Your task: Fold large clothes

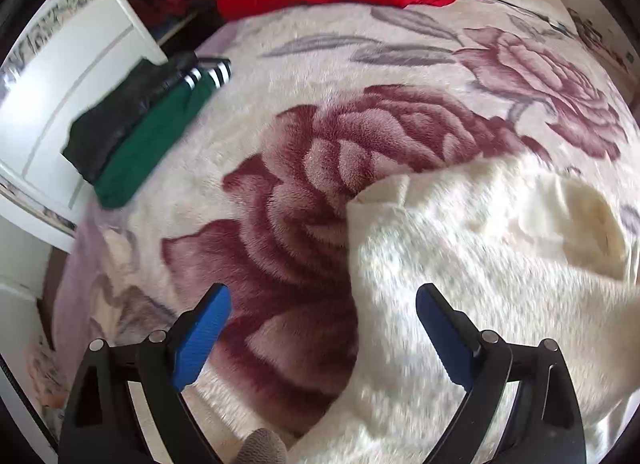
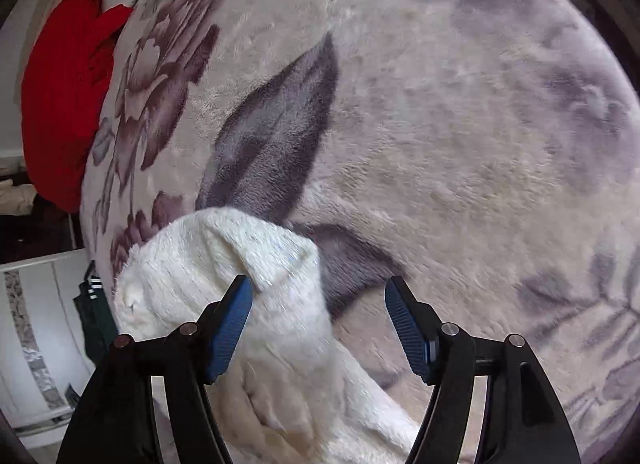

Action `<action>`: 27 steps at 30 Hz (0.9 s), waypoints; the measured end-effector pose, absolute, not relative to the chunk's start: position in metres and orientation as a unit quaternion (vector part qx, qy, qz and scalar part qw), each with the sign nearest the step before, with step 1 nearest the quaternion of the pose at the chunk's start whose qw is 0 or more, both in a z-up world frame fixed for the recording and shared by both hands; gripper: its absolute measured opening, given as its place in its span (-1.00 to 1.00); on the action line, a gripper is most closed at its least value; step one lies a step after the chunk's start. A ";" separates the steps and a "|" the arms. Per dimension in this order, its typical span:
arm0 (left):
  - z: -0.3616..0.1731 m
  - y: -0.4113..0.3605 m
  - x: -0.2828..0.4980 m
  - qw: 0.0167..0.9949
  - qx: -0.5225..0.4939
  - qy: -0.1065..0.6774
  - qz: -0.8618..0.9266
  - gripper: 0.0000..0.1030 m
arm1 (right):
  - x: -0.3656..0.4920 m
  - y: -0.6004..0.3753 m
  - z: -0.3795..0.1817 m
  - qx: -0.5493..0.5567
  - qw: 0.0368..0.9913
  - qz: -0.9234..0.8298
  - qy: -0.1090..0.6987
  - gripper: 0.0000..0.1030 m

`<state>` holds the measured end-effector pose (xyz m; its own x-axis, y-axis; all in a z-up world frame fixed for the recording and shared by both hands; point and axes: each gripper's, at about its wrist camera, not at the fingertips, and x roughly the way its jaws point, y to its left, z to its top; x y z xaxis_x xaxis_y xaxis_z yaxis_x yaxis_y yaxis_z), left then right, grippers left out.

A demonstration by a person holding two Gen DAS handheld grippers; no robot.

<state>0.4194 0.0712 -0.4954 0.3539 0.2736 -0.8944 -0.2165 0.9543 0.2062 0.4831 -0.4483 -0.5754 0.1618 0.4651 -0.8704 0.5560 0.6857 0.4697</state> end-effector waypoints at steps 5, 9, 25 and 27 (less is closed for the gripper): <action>-0.507 0.054 0.389 0.814 0.040 0.562 0.139 0.84 | 0.531 -0.394 -0.623 0.287 0.597 0.042 0.748 -0.05; -0.513 0.041 0.363 0.806 0.044 0.577 0.124 0.84 | 0.544 -0.385 -0.601 0.201 0.668 -0.032 0.716 -0.82; -0.488 0.003 0.282 0.796 0.014 0.601 0.068 0.84 | 0.375 -0.451 -0.514 0.269 0.600 -0.034 0.752 0.24; -0.488 -0.012 0.264 0.791 0.016 0.607 0.079 0.84 | 0.321 -0.457 -0.529 0.281 0.565 -0.022 0.775 0.24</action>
